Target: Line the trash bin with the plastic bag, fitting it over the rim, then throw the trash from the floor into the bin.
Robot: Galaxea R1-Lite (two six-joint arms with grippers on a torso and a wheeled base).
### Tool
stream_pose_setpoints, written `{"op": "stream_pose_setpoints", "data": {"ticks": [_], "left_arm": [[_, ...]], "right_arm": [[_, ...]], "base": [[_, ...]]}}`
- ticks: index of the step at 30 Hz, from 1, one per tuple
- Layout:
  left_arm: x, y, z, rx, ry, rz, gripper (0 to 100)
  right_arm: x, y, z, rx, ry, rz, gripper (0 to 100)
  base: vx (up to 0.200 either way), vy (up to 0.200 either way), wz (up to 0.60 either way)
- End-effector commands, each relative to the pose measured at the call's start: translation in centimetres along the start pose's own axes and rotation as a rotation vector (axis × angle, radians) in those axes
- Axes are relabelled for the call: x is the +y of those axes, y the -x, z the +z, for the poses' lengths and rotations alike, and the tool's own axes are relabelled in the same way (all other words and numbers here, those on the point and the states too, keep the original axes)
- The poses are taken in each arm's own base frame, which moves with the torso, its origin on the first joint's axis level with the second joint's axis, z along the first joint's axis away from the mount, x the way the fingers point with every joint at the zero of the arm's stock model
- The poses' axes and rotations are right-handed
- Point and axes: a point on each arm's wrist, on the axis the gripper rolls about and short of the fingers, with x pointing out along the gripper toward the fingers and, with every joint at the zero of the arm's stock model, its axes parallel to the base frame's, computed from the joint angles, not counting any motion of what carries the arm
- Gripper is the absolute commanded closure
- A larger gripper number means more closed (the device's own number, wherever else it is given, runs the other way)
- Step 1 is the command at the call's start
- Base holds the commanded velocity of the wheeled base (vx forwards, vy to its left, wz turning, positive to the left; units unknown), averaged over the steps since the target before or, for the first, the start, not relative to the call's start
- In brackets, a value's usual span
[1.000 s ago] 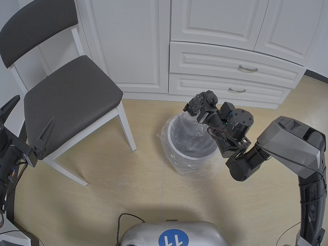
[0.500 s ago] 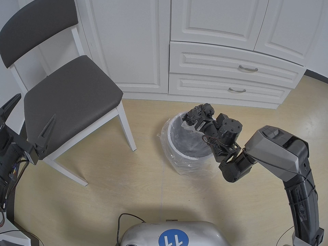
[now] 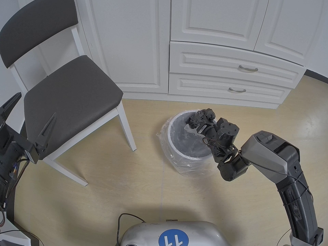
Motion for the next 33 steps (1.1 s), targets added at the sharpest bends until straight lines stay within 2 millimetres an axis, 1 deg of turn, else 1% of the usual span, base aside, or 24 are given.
{"op": "stream_pose_setpoints", "data": {"ticks": [1, 4, 6, 7, 8, 10, 13, 16, 20, 25, 30, 31, 33], "left_arm": [[0.0, 0.0, 0.0, 0.0, 0.0, -0.001, 0], [0.0, 0.0, 0.0, 0.0, 0.0, -0.001, 0], [0.0, 0.0, 0.0, -0.001, 0.0, 0.0, 0], [0.0, 0.0, 0.0, -0.001, 0.0, 0.0, 0], [0.0, 0.0, 0.0, 0.001, 0.0, -0.002, 0], [-0.1, 0.0, -0.1, 0.003, -0.002, -0.003, 0], [-0.1, 0.0, -0.1, 0.003, -0.002, -0.003, 0], [0.0, 0.1, -0.1, 0.001, -0.002, -0.002, 0], [0.0, 0.1, -0.1, 0.0, -0.002, -0.001, 0], [0.0, 0.1, -0.1, 0.001, -0.002, -0.002, 0], [-0.1, 0.0, -0.1, 0.004, -0.001, -0.004, 0], [-0.1, 0.0, -0.1, 0.004, -0.001, -0.004, 0], [-0.1, 0.0, -0.1, 0.003, -0.002, -0.003, 0]], "right_arm": [[-0.6, 0.1, -0.9, 0.019, 0.006, -0.012, 100], [-0.5, 0.9, -1.1, 0.047, 0.018, -0.024, 100], [0.2, 1.1, 0.0, 0.041, 0.014, -0.017, 100], [0.2, 1.1, 0.0, 0.041, 0.014, -0.017, 100], [0.6, 1.3, 1.2, 0.032, 0.011, -0.013, 100], [0.9, 1.4, 2.0, 0.026, 0.011, -0.01, 100], [1.1, 1.7, 2.5, 0.032, 0.015, -0.013, 100], [1.0, 1.8, 2.3, 0.045, 0.024, -0.015, 100], [0.5, 1.8, 1.3, 0.095, 0.041, -0.039, 100], [0.3, 1.9, 0.7, 0.118, 0.048, -0.048, 100], [-0.5, 1.6, -1.4, 0.135, 0.054, -0.054, 100], [-0.8, 1.3, -2.1, 0.132, 0.052, -0.053, 100], [-1.2, 0.7, -2.9, 0.113, 0.039, -0.052, 100]], "base": [[0.0, 0.0, 0.0], [0.0, 0.0, 0.0], [0.0, 0.0, 0.0], [0.0, 0.0, 0.0], [0.0, 0.0, 0.0], [0.0, 0.0, 0.0], [0.0, 0.0, 0.0], [0.0, 0.0, 0.0], [0.0, 0.0, 0.0], [0.0, 0.0, 0.0], [0.0, 0.0, 0.0], [0.0, 0.0, 0.0], [0.0, 0.0, 0.0]]}}
